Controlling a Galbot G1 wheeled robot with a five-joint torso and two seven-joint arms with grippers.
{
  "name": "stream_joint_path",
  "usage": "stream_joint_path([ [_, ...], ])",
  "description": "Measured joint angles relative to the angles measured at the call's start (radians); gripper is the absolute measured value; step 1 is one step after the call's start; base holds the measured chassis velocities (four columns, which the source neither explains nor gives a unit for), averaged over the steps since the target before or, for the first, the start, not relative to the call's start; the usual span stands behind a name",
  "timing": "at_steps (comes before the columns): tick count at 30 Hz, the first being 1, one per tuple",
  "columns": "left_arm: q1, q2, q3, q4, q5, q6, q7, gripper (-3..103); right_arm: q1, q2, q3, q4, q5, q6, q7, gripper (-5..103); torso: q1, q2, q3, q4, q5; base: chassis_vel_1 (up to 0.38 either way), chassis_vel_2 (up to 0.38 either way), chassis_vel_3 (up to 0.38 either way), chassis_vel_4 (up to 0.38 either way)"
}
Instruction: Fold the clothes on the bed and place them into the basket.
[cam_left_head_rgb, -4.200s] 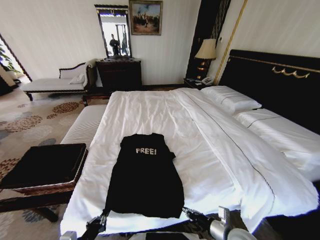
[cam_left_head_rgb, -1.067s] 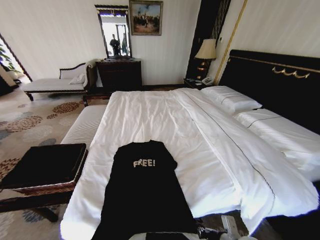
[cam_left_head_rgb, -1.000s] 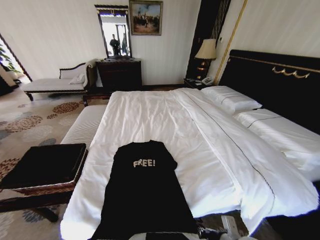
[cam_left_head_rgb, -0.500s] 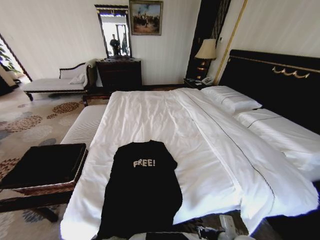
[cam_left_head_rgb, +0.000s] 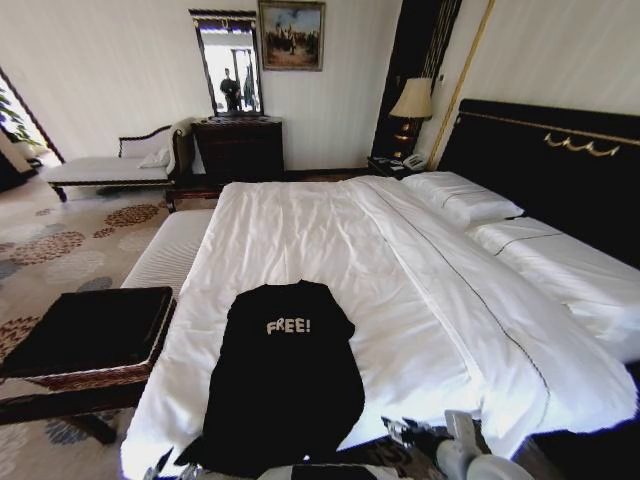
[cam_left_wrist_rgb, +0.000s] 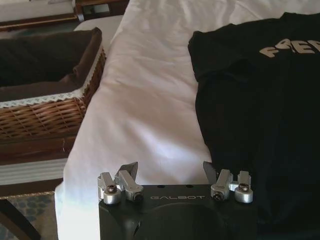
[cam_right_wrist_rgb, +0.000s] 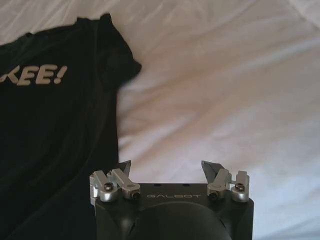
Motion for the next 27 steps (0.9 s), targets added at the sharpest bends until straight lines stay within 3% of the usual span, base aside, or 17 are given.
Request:
stream_joint_path([
  [1, -0.01, -0.005, -0.007, 0.0, -0.003, -0.002, -0.001, 82, 0.015, -0.003, -0.002, -0.008, -0.047, 0.029, -0.019, 79, 0.0, 0.0, 0.0, 0.0003, 0.0, 0.0, 0.0, 0.0, 0.0],
  [2, -0.031, -0.017, -0.021, 0.0, -0.01, -0.005, -0.003, 87, 0.044, -0.009, -0.011, -0.033, -0.155, 0.092, -0.059, 84, 0.0, 0.0, 0.0, 0.0001, -0.0003, 0.0, 0.0, 0.0, 0.0],
  [3, -0.031, -0.017, -0.021, 0.0, -0.01, -0.005, -0.003, 87, 0.044, -0.009, -0.011, -0.033, -0.155, 0.092, -0.059, 84, 0.0, 0.0, 0.0, 0.0001, -0.0003, 0.0, 0.0, 0.0, 0.0],
  [5, -0.099, -0.073, -0.053, -0.01, -0.02, -0.007, -0.004, 99, 0.154, -0.02, -0.062, -0.174, -0.489, 0.322, -0.173, 100, 0.0, 0.0, 0.0, 0.0001, 0.0003, 0.0, 0.0, 0.0, 0.0],
  [6, -0.107, -0.082, -0.056, -0.013, -0.02, -0.008, -0.003, 99, 0.178, -0.021, -0.073, -0.198, -0.537, 0.358, -0.192, 100, 0.0, 0.0, 0.0, 0.0001, 0.0004, 0.0, 0.0, 0.0, 0.0],
  [11, -0.132, -0.107, -0.061, -0.025, -0.004, -0.031, 0.014, 100, 0.285, -0.02, -0.139, -0.274, -0.654, 0.46, -0.243, 100, 0.0, 0.0, 0.0, 0.0003, 0.0, 0.0, 0.0, 0.0, 0.0],
  [21, -0.162, -0.137, -0.049, -0.016, 0.034, -0.034, 0.023, 100, 0.442, -0.018, -0.322, -0.378, -0.768, 0.545, -0.298, 100, 0.0, 0.0, 0.0, 0.0001, 0.0, 0.0, 0.0, 0.0, 0.0],
  [27, -0.164, -0.152, -0.043, -0.016, 0.042, -0.023, 0.023, 100, 0.477, -0.004, -0.372, -0.406, -0.81, 0.563, -0.308, 100, 0.0, 0.0, 0.0, 0.0002, -0.0001, 0.0, 0.0, 0.0, 0.0],
])
